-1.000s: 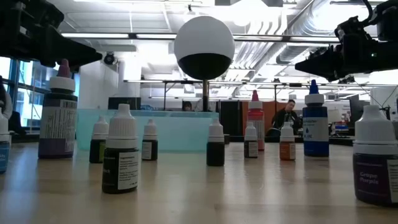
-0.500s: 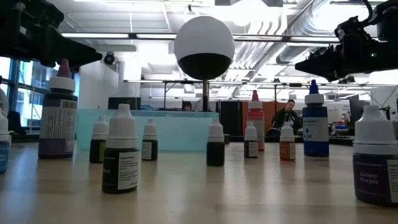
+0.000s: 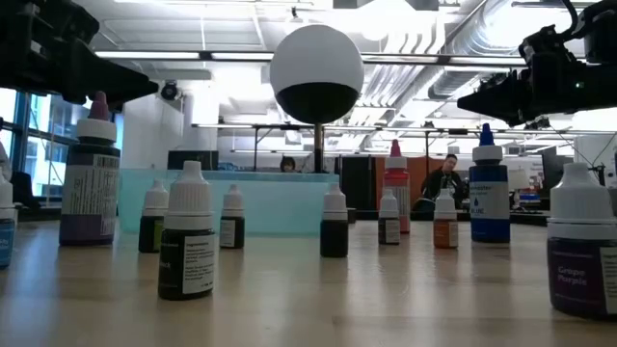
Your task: Pick & Place food coloring
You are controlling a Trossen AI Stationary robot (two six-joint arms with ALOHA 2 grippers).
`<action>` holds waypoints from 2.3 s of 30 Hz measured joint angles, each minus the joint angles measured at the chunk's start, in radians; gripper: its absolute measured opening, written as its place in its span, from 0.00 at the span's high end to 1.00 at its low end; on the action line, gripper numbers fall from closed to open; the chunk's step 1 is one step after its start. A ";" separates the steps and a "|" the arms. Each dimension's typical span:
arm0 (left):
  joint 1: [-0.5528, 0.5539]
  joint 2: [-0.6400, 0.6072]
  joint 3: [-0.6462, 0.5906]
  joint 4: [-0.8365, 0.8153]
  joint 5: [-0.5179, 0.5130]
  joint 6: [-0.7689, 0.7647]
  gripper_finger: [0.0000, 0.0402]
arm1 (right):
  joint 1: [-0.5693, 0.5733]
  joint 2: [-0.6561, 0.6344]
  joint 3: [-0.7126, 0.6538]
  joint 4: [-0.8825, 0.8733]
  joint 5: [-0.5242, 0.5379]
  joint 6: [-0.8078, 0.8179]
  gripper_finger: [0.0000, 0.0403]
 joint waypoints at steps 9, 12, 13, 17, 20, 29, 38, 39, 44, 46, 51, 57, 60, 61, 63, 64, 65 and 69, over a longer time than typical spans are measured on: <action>0.000 0.000 0.000 0.010 0.000 0.000 0.66 | 0.000 0.000 0.000 0.000 0.000 0.000 0.90; 0.000 0.000 0.000 0.019 0.000 0.000 0.66 | 0.000 0.000 0.000 0.000 0.000 0.000 0.90; 0.000 0.000 0.000 0.019 0.000 0.000 0.66 | 0.000 0.000 0.000 0.000 0.000 0.000 0.90; 0.000 0.000 0.000 0.029 0.000 0.001 0.66 | 0.000 0.000 0.000 0.000 0.000 0.000 0.90; 0.000 0.000 0.000 0.023 0.000 0.000 0.66 | 0.000 0.000 0.000 0.000 0.000 0.000 0.90; 0.000 0.000 0.000 0.041 0.022 -0.016 0.66 | 0.000 0.000 0.000 0.000 0.000 0.000 0.90; 0.000 0.000 0.000 0.153 0.033 -0.016 0.66 | 0.000 0.000 0.000 0.037 0.014 0.033 0.90; 0.000 0.000 0.000 0.179 0.032 -0.017 0.66 | 0.000 0.000 0.000 0.043 0.007 0.066 0.90; 0.000 0.000 0.000 0.245 -0.009 -0.057 0.66 | 0.001 0.000 0.000 0.115 0.001 0.097 0.90; 0.000 0.001 0.000 0.238 -0.058 -0.060 0.66 | 0.001 0.000 0.000 0.158 0.001 0.097 0.90; 0.000 0.024 0.000 0.253 -0.162 -0.057 0.66 | 0.001 0.001 0.000 0.313 -0.022 0.161 0.90; 0.000 0.050 0.000 0.304 -0.220 -0.052 0.66 | 0.001 0.047 0.036 0.353 -0.123 0.209 0.88; 0.000 0.058 0.000 0.351 -0.220 -0.052 0.66 | 0.001 0.124 0.089 0.353 -0.130 0.175 0.83; 0.000 0.059 0.000 0.372 -0.220 -0.052 0.66 | 0.001 0.160 0.111 0.352 -0.131 0.160 0.80; 0.000 0.058 0.000 0.406 -0.221 -0.052 0.66 | 0.001 0.242 0.162 0.353 -0.137 0.139 0.76; 0.000 0.058 0.002 0.415 -0.221 -0.052 0.66 | 0.002 0.286 0.186 0.353 -0.148 0.130 0.73; 0.000 0.058 0.004 0.422 -0.223 -0.052 0.66 | 0.005 0.337 0.208 0.353 -0.164 0.123 0.71; 0.000 0.058 0.029 0.427 -0.225 -0.052 0.66 | 0.037 0.555 0.273 0.344 -0.224 0.120 0.65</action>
